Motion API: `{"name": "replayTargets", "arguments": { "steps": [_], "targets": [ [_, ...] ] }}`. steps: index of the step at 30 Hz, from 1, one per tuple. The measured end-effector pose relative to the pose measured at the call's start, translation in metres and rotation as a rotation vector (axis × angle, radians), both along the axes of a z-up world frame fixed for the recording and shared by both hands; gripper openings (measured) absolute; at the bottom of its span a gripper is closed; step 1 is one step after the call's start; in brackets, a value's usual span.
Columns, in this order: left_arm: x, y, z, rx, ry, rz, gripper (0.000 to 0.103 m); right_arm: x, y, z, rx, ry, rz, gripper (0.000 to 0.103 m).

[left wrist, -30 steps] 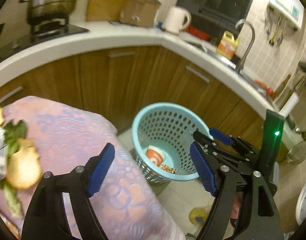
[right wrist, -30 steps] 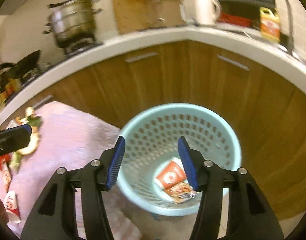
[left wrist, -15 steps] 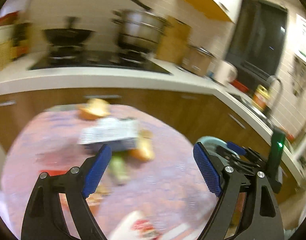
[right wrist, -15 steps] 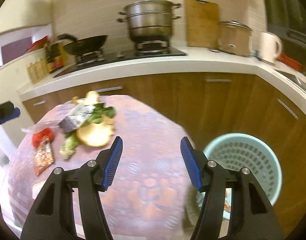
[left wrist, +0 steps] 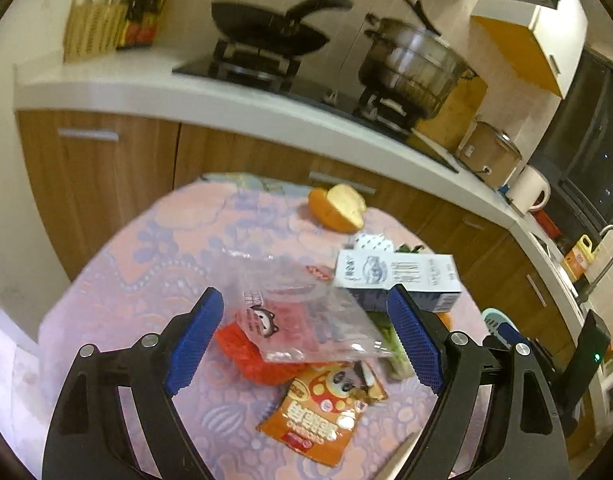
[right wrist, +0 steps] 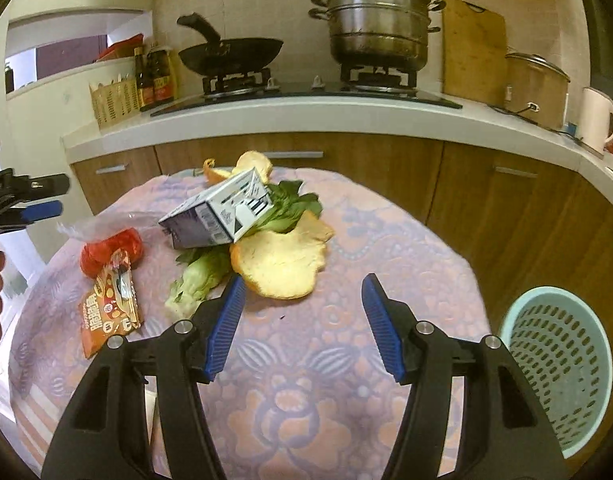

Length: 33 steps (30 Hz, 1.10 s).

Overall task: Collect trash
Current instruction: 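Grasp the clear plastic bag with the left tool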

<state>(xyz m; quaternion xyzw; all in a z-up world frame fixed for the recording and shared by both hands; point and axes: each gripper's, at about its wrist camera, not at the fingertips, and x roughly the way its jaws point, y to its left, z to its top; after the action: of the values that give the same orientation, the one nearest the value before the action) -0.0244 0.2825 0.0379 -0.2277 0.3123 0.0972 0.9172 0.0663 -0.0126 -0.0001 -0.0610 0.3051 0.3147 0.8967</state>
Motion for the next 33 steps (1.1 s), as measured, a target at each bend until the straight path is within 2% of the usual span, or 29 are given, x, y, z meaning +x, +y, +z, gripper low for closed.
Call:
{"name": "replayTargets", "arguments": {
  "steps": [6, 10, 14, 21, 24, 26, 29, 31, 33],
  "targets": [
    [0.015, 0.001, -0.024, -0.010, 0.033, 0.001, 0.082, 0.002, 0.007, -0.018, -0.013, 0.038, 0.024, 0.057],
    [0.019, 0.000, -0.037, -0.045, 0.052, -0.027, 0.080, -0.002, 0.006, -0.017, -0.005, 0.015, 0.032, 0.060],
    [0.021, -0.005, -0.048, -0.051, 0.071, -0.051, 0.072, -0.003, 0.007, -0.017, -0.007, 0.009, 0.032, 0.060],
    [0.022, -0.020, -0.048, 0.010, 0.106, -0.074, 0.063, -0.003, 0.007, -0.017, -0.015, 0.005, 0.022, 0.060],
    [0.019, -0.028, -0.048, 0.054, 0.119, -0.066, 0.052, -0.004, 0.008, -0.017, -0.021, 0.003, 0.024, 0.060],
    [0.016, -0.029, -0.049, 0.069, 0.120, -0.063, 0.036, -0.003, 0.009, -0.018, -0.024, 0.005, 0.024, 0.060],
    [0.011, -0.026, -0.045, 0.045, 0.097, -0.066, 0.018, -0.003, 0.009, -0.018, -0.022, 0.009, 0.021, 0.060],
    [0.006, -0.024, -0.042, 0.024, 0.073, -0.071, 0.013, -0.003, 0.009, -0.019, -0.023, 0.008, 0.021, 0.060],
    [0.002, -0.025, -0.039, 0.020, 0.059, -0.072, 0.012, -0.003, 0.009, -0.019, -0.025, 0.006, 0.022, 0.060]
  ]
}}
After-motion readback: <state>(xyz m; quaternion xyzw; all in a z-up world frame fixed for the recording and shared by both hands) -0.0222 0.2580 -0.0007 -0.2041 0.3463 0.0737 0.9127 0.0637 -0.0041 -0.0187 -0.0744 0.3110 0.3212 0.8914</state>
